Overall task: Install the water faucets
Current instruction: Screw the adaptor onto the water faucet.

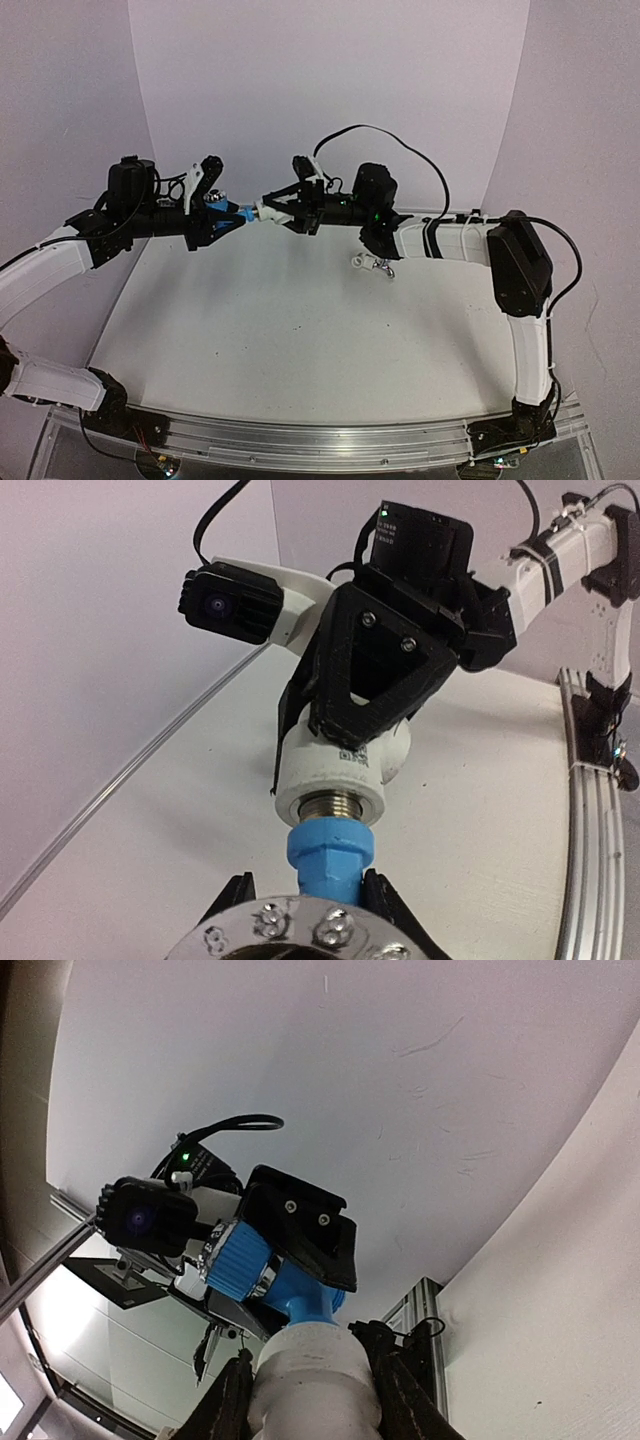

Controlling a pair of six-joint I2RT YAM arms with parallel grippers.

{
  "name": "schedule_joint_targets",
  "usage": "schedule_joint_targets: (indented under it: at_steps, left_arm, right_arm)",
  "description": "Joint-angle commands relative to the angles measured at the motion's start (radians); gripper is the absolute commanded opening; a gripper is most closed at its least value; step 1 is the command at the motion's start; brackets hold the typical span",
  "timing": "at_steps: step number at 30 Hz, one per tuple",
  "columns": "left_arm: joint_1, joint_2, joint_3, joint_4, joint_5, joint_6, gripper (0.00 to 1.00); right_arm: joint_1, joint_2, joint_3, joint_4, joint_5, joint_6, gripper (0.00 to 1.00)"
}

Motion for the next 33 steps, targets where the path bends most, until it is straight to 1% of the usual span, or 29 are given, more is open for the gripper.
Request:
schedule_joint_targets:
  at_steps: [1, 7, 15, 23, 28, 30, 33]
  left_arm:
    - [-0.083, 0.032, 0.041, -0.042, 0.009, 0.266, 0.00]
    - [-0.100, 0.009, 0.018, -0.066, -0.057, 0.395, 0.00]
    - [-0.154, 0.003, 0.018, -0.079, -0.229, 0.506, 0.00]
    - [-0.259, 0.013, 0.012, -0.079, -0.516, 0.684, 0.00]
    - [-0.320, 0.020, 0.001, -0.104, -0.643, 0.800, 0.00]
    - [-0.345, 0.040, 0.004, -0.133, -0.700, 0.824, 0.00]
    - [-0.356, 0.046, 0.002, -0.155, -0.688, 0.786, 0.00]
  right_arm:
    - [0.088, 0.055, 0.056, -0.073, 0.005, 0.088, 0.00]
    - [0.089, 0.084, 0.063, -0.074, -0.001, 0.176, 0.00]
    - [0.089, 0.124, 0.088, -0.083, 0.021, 0.298, 0.00]
    - [0.090, 0.130, 0.094, -0.181, 0.035, 0.349, 0.00]
    - [0.089, 0.122, 0.076, -0.216, 0.043, 0.408, 0.00]
    - [0.090, 0.111, 0.062, -0.231, 0.050, 0.424, 0.00]
    - [0.089, 0.090, 0.040, -0.239, 0.059, 0.433, 0.00]
